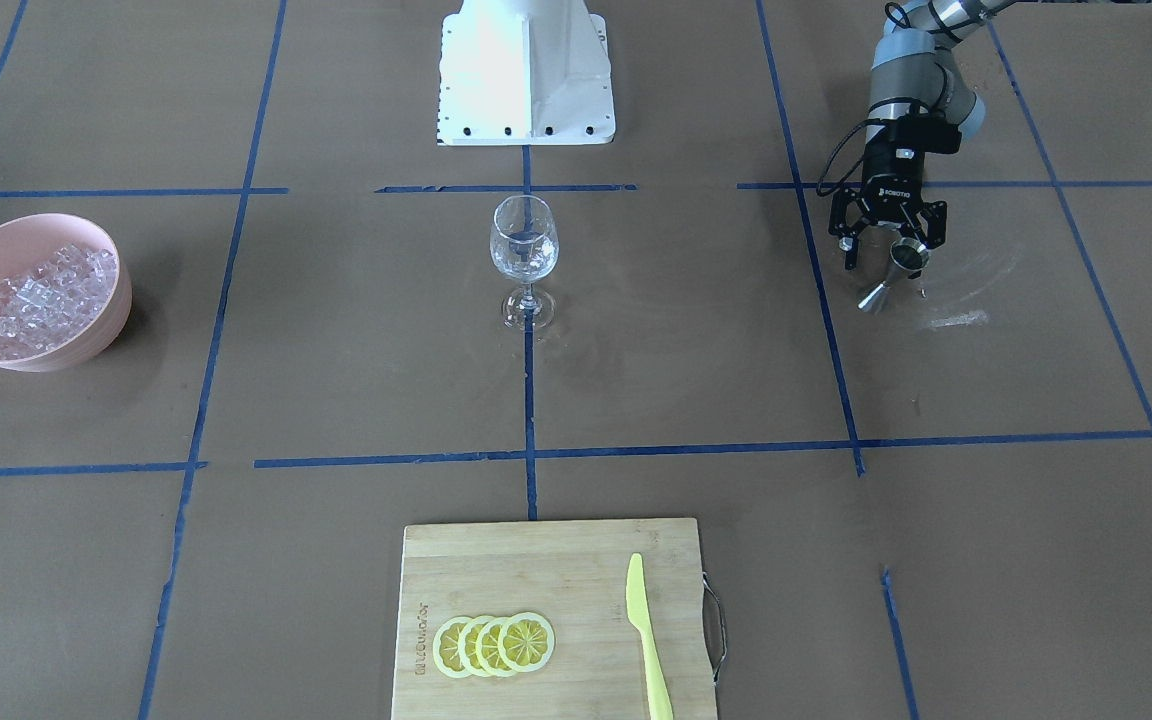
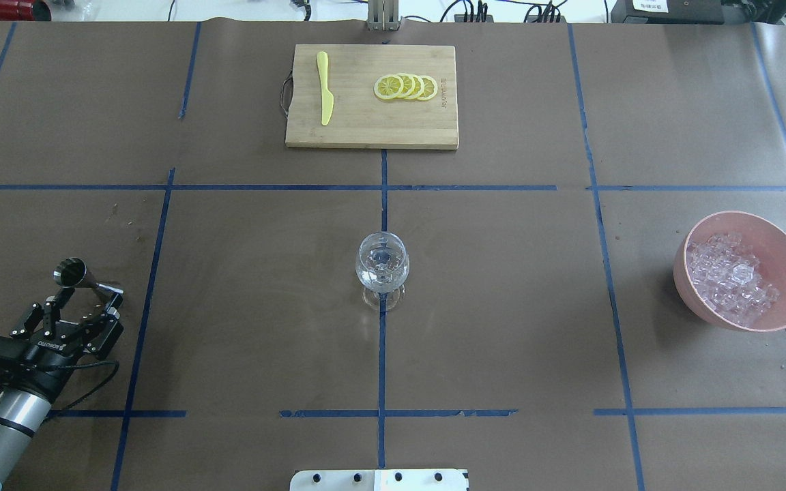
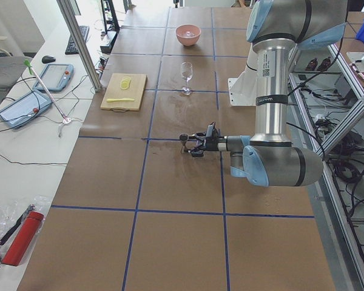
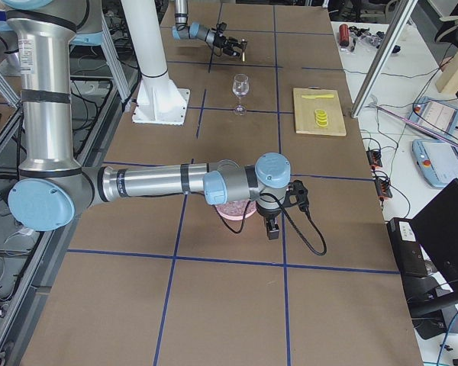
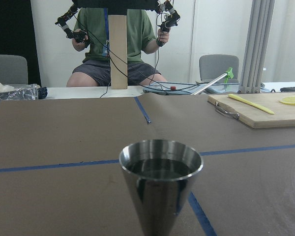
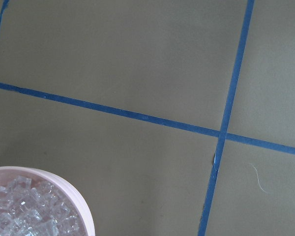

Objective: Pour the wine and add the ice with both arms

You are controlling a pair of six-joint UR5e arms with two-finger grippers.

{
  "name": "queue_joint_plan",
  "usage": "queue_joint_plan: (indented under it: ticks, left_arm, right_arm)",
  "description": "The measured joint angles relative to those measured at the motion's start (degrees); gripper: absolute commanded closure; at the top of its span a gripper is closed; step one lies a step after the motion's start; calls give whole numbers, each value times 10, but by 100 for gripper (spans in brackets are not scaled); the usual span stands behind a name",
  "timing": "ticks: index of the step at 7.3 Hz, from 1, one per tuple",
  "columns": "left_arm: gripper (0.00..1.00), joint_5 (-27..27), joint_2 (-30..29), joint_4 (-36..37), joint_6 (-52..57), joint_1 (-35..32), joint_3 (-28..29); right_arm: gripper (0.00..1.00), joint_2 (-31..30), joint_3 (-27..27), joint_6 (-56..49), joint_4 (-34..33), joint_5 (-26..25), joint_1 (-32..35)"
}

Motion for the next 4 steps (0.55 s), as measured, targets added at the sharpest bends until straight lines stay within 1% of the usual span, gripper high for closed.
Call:
queue_joint_plan:
  ticks: [4]
  left_arm:
    - [25,-1,3,0,3,-9,2]
  right_arm:
    - [0,0,0,0,0,0,0]
